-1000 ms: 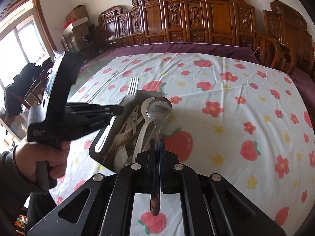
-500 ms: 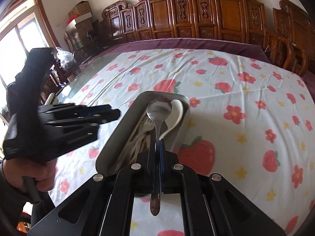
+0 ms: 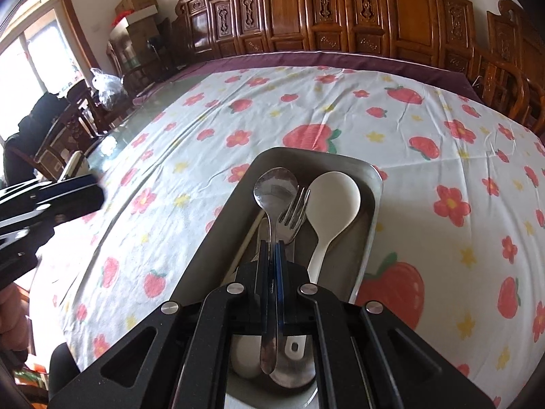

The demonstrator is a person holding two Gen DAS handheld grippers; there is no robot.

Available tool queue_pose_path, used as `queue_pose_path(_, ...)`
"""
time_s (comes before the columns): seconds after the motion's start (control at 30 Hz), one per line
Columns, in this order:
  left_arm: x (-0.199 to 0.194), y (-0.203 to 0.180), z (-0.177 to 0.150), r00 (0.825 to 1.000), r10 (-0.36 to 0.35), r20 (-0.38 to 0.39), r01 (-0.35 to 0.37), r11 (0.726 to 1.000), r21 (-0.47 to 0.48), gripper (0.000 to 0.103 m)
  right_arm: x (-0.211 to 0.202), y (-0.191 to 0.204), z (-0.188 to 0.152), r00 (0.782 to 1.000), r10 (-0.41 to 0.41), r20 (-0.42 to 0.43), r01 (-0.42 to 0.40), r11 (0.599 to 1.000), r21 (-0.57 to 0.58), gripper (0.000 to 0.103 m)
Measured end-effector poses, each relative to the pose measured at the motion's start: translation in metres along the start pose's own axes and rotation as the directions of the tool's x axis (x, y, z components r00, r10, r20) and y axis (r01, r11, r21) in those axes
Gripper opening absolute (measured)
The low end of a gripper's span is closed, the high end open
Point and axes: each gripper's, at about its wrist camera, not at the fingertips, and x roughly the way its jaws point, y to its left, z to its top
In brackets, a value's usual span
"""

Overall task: Organize utensils
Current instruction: 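Lower the fork and spoon into the tray and open both tools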

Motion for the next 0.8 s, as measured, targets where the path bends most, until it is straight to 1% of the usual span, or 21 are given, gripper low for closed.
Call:
queue_pose_path(0.23, -0.009, 0.014, -0.005, 1.000, 0.007, 0.009, -0.007, 1.000, -0.017, 0.021, 0.010, -0.002, 0.005, 1.000, -0.030, -0.004, 0.030, 1.000, 0.006, 0.005)
queue_pose_path(0.3, -0.011, 0.014, -0.007, 1.000, 0.008, 0.011, -0.008, 1.000, -0.019, 0.021, 0.010, -0.003, 0.006, 1.000, -0.031, -0.002, 0.031, 0.999, 0.008, 0.008)
queue_pose_path(0.43, -0.016, 0.013, -0.009, 1.000, 0.010, 0.017, -0.009, 1.000, -0.024, 0.022, 0.005, -0.001, 0.002, 1.000, -0.029, 0.004, 0.029, 1.000, -0.002, 0.009)
queue_pose_path(0.63, -0.026, 0.002, -0.012, 0.999, 0.001, 0.033, 0.000, 1.000, -0.026, 0.022, -0.026, -0.001, -0.011, 0.999, -0.030, 0.036, 0.030, 0.999, -0.011, 0.010)
queue_pose_path(0.8, -0.032, -0.011, -0.017, 0.999, -0.010, 0.043, 0.011, 1.000, -0.027, 0.029, -0.055, 0.000, -0.027, 0.997, -0.043, 0.066, 0.044, 0.999, -0.016, 0.010)
